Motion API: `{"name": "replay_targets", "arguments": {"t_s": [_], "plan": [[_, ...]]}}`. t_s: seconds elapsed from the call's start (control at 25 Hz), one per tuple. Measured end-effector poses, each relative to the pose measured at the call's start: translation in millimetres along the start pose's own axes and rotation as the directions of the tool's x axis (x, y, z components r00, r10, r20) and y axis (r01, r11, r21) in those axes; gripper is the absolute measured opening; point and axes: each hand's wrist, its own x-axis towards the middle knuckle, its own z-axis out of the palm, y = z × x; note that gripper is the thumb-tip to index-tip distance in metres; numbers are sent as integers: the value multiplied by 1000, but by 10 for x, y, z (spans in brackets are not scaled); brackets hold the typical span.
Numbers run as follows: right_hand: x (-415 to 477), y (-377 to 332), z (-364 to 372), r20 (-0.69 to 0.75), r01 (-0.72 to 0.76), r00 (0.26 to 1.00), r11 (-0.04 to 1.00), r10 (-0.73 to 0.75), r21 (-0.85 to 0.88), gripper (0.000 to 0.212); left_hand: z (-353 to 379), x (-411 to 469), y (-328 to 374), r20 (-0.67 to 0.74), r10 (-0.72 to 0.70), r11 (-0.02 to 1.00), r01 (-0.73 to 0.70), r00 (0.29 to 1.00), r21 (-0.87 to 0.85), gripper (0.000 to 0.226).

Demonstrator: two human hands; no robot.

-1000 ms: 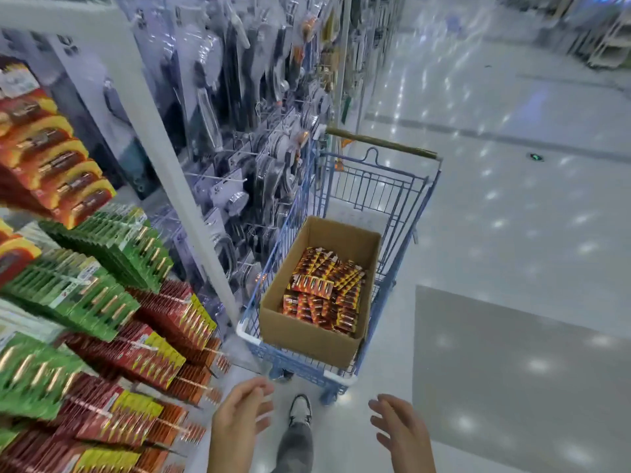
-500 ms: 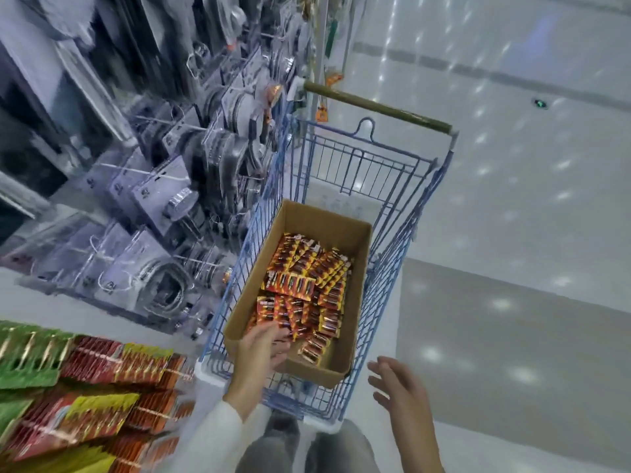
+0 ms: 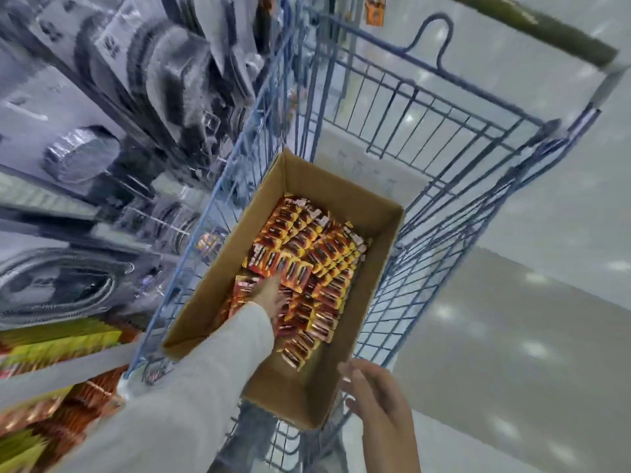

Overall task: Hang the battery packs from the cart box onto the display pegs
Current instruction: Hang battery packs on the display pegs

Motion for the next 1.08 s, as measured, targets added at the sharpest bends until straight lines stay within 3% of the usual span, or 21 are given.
{"name": "replay_targets", "arguments": {"t_s": [0.24, 0.4, 0.6, 0.72, 0.88, 1.0, 1.08], "plan": [[326, -122, 57, 34, -108, 994, 994, 107, 14, 7, 233, 691, 33, -104, -91, 991, 79, 990, -108, 60], [514, -303, 141, 48, -119, 991, 988, 124, -99, 9, 178, 851, 1, -151, -46, 989, 24, 987, -143, 58], [1270, -446, 555, 77, -135, 986, 976, 150, -170, 11, -10, 155, -21, -181, 61, 985, -88, 982, -145, 54], [2175, -348, 980, 31, -192, 979, 967, 200, -164, 21, -323, -385, -214, -80, 94, 979, -107, 992, -175, 50], [3038, -113, 1335, -143, -277, 958, 935, 250, -221, 59, -724, -750, -465, -17, 4, 984, -7, 1000, -180, 66], [3344, 32, 1395, -227, -385, 907, 917, 354, -107, 98, -1003, -861, -594, -38, 63, 997, -65, 997, -52, 50], [3468, 152, 1415, -266, -364, 910, 919, 317, -150, 106, -1153, -876, -663, -46, 137, 990, -135, 990, 40, 41]]}}
